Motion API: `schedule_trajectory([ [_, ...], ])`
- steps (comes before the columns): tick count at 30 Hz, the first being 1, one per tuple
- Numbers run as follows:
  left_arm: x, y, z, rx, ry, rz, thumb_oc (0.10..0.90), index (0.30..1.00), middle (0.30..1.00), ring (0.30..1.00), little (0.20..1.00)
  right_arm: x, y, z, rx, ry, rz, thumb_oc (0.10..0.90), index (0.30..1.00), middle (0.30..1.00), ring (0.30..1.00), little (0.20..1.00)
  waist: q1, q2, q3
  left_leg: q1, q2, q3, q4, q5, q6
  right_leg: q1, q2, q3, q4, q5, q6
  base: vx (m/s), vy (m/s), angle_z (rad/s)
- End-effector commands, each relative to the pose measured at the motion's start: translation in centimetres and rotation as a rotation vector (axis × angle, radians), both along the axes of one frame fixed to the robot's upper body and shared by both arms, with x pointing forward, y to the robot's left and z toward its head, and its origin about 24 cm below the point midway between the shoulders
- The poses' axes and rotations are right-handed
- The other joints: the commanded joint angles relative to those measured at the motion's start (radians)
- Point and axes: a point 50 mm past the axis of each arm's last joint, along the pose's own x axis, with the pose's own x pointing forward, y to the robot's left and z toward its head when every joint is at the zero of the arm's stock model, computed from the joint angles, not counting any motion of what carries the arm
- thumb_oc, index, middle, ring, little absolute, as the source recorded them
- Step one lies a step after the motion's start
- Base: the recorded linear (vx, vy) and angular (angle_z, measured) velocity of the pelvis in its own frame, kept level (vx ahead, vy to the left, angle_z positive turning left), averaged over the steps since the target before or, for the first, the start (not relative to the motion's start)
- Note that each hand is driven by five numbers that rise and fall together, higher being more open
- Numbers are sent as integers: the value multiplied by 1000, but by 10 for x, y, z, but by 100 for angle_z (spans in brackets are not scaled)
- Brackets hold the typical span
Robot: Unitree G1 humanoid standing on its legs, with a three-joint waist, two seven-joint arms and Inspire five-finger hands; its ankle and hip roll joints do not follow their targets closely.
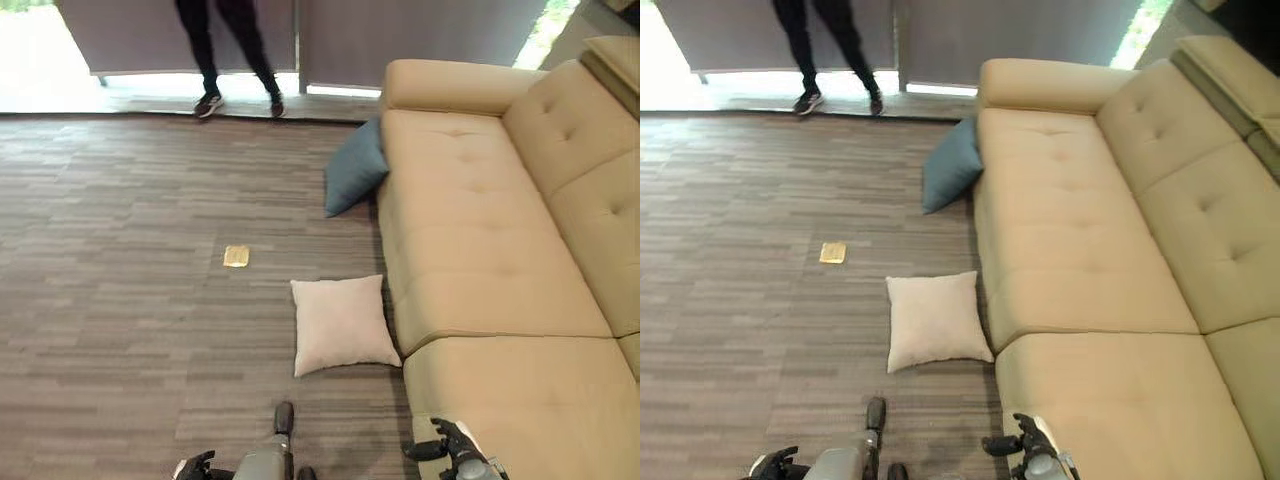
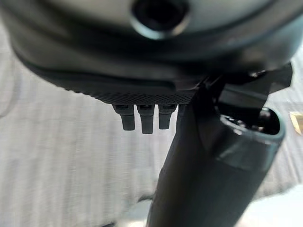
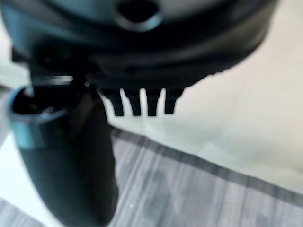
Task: Pick up all the scattered cushions and arrange them neatly on the sofa.
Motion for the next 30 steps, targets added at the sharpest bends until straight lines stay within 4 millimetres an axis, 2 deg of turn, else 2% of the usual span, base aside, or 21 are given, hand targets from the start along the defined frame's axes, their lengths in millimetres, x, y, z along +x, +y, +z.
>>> schedule_trajectory([
  [1, 9, 11, 7, 48, -44, -38, 800, 900, 900, 900, 900, 23, -4, 13, -22, -105, 50, 800, 900, 900, 900, 900, -8, -39, -16, 6, -5, 38, 100, -189, -56, -204, -282, -54, 313, 15, 72, 127, 113, -82],
  [3, 12, 14, 9, 58, -57, -37, 800, 900, 900, 900, 900, 27, 1, 14, -6, -124, 61, 800, 900, 900, 900, 900, -8, -27, -9, 27, 4, 56, 101, -209, -46, -254, -302, -81, 376, 40, 75, 139, 102, -54],
  [5, 10, 15, 9, 55, -61, -16, 800, 900, 900, 900, 900, 29, 4, 14, -1, -126, 69, 800, 900, 900, 900, 900, -7, -18, -9, 52, 5, 65, 98, -229, -40, -285, -329, -130, 365, 26, 67, 154, 70, -28],
  [6, 10, 15, 9, 55, -60, -16, 800, 900, 900, 900, 900, 29, 4, 14, -1, -126, 69, 800, 900, 900, 900, 900, -7, -18, -9, 53, 5, 65, 98, -230, -40, -283, -329, -130, 365, 25, 66, 137, 21, -15],
  [8, 10, 16, 9, 53, -63, -5, 800, 900, 900, 900, 900, 32, 5, 16, -1, -135, 74, 800, 900, 900, 900, 900, -7, -10, -13, 78, 9, 74, 85, -246, -45, -308, -333, -189, 264, -2, 54, 226, -4, -20],
  [9, 9, 17, 9, 53, -64, 0, 800, 900, 900, 900, 900, 38, 4, 18, -5, -149, 85, 800, 900, 900, 900, 900, -10, -10, -12, 104, 8, 89, 73, -263, -49, -358, -332, -247, 177, 21, 56, 279, -43, -53],
  [11, 13, 19, 10, 63, -72, -7, 800, 900, 900, 900, 900, 40, 0, 21, -20, -156, 94, 800, 900, 900, 900, 900, -26, -14, -2, 137, 2, 91, 75, -291, -58, -385, -336, -292, 75, 54, 72, 270, -96, -81],
  [12, 13, 19, 10, 63, -72, -7, 800, 900, 900, 900, 900, 40, 0, 21, -21, -156, 94, 800, 900, 900, 900, 900, -26, -14, -1, 138, 3, 90, 76, -291, -58, -382, -336, -293, 73, 55, 72, 213, -122, -48],
  [14, 15, 17, 11, 64, -82, -26, 800, 900, 900, 900, 900, 38, 2, 21, -15, -163, 103, 800, 900, 900, 900, 900, -32, -29, 2, 145, -7, 85, 101, -311, -70, -342, -313, -254, 31, 56, 57, 152, -126, 12],
  [15, 17, 16, 11, 62, -88, -33, 800, 900, 900, 900, 900, 36, 0, 20, -19, -162, 96, 800, 900, 900, 900, 900, -34, -36, -3, 125, -3, 88, 135, -312, -86, -329, -315, -259, 9, 57, 49, 115, -162, 55],
  [17, 27, 13, 14, 58, -123, -59, 800, 900, 900, 900, 900, 33, -6, 21, -26, -174, 64, 800, 900, 900, 900, 900, -40, -55, 4, 50, 25, 115, 289, -329, -117, -291, -318, -271, -38, 56, 25, 52, -168, 74],
  [19, 36, 6, 16, 40, -153, -79, 800, 900, 900, 900, 900, 35, -12, 24, -40, -186, 53, 800, 900, 900, 900, 900, -32, -55, 19, 10, 46, 119, 399, -316, -133, -259, -303, -270, -59, 50, 3, 34, -106, 47],
  [21, 37, 3, 15, 32, -150, -85, 800, 900, 900, 900, 900, 35, -15, 24, -49, -178, 51, 800, 900, 900, 900, 900, -34, -57, 15, -4, 56, 114, 409, -309, -136, -242, -298, -273, -77, 41, -4, 66, -47, 12],
  [23, 35, 1, 14, 33, -136, -98, 800, 900, 900, 900, 900, 36, -16, 25, -53, -181, 52, 800, 900, 900, 900, 900, -35, -62, 11, -10, 90, 129, 354, -310, -138, -222, -307, -277, -100, 37, 1, 87, 7, 1],
  [26, 33, 2, 13, 45, -123, -113, 800, 900, 900, 900, 900, 41, -16, 29, -54, -206, 61, 800, 900, 900, 900, 900, -33, -60, 6, -7, 126, 128, 250, -268, -149, -215, -309, -275, -114, 39, 12, 79, 62, 8],
  [27, 34, 2, 13, 49, -129, -117, 800, 900, 900, 900, 900, 48, -16, 35, -54, -247, 74, 800, 900, 900, 900, 900, -28, -49, 11, -5, 152, 109, 140, -195, -166, -209, -306, -274, -120, 34, 21, 150, 218, 1],
  [28, 33, 0, 13, 45, -130, -115, 800, 900, 900, 900, 900, 54, -16, 40, -56, -278, 93, 800, 900, 900, 900, 900, -26, -34, 14, 1, 155, 82, 93, -175, -172, -210, -302, -261, -110, 25, 24, 118, 189, -5],
  [30, 31, 0, 12, 51, -119, -121, 800, 900, 900, 900, 900, 56, -14, 41, -54, -285, 102, 800, 900, 900, 900, 900, -29, -26, 14, 14, 151, 77, 73, -173, -171, -209, -305, -257, -104, 24, 30, 67, 154, -23],
])
